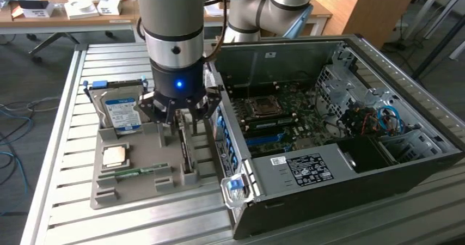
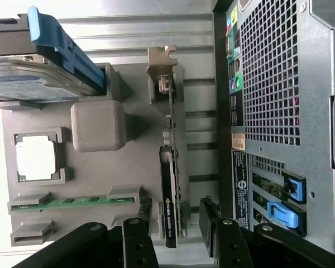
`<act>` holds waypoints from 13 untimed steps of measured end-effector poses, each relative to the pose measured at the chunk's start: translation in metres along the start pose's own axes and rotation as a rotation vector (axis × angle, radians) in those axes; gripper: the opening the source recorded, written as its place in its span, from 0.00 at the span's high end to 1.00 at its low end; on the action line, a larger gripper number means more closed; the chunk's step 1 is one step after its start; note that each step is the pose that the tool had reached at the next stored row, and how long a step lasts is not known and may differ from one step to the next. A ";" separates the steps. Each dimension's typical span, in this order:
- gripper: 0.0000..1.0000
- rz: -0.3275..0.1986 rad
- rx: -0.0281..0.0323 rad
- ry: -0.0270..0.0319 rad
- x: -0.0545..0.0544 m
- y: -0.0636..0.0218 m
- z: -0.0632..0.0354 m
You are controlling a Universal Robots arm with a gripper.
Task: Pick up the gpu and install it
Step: 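Pick up the gpu and move the gpu toward the slot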
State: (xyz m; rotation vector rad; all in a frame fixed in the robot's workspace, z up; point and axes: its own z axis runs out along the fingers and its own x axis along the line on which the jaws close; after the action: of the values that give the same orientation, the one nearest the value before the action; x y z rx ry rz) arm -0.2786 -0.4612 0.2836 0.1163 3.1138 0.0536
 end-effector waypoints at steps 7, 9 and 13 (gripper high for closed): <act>0.53 0.000 0.0000 -0.0001 0.000 -0.0004 0.0127; 0.53 0.000 0.0000 0.0000 0.000 -0.0006 0.0163; 0.53 0.000 0.0000 0.0000 0.001 -0.0008 0.0236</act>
State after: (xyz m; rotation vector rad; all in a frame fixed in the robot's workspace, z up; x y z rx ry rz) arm -0.2786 -0.4612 0.2599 0.1164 3.1138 0.0536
